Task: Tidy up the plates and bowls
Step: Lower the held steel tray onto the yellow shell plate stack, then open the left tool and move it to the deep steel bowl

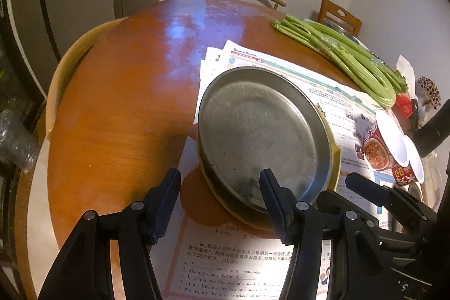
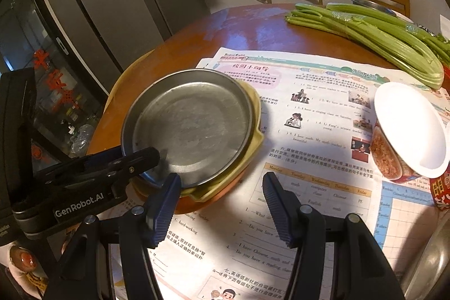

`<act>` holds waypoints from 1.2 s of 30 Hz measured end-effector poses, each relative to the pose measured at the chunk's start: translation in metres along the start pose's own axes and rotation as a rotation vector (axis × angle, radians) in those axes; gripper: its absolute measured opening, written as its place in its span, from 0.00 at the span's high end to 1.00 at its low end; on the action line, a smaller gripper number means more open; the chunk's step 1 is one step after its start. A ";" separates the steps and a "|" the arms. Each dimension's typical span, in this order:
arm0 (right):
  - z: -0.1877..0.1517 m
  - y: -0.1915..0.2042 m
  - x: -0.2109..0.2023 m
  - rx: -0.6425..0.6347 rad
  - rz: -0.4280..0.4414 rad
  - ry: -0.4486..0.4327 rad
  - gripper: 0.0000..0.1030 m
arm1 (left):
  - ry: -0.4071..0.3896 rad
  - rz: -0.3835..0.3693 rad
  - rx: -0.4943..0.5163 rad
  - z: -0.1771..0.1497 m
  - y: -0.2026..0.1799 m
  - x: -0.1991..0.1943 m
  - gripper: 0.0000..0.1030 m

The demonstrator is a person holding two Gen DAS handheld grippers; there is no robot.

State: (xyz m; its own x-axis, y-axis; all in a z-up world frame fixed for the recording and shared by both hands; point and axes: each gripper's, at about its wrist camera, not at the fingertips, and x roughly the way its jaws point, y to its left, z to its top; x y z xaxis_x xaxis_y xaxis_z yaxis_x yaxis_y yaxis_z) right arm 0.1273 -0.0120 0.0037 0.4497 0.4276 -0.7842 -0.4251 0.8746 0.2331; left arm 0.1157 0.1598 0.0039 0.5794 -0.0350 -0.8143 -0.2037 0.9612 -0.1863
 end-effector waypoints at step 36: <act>-0.006 -0.010 -0.086 -0.032 -0.054 -0.189 0.42 | -0.179 -0.037 0.037 -0.022 -0.047 -0.092 0.41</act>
State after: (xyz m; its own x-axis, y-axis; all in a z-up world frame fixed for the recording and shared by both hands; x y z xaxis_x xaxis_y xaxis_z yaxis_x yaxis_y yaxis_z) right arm 0.0877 -0.0587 0.0655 0.6103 0.4184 -0.6726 -0.4199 0.8909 0.1732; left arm 0.0545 0.1119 0.0758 0.7175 -0.0246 -0.6962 -0.1524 0.9696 -0.1914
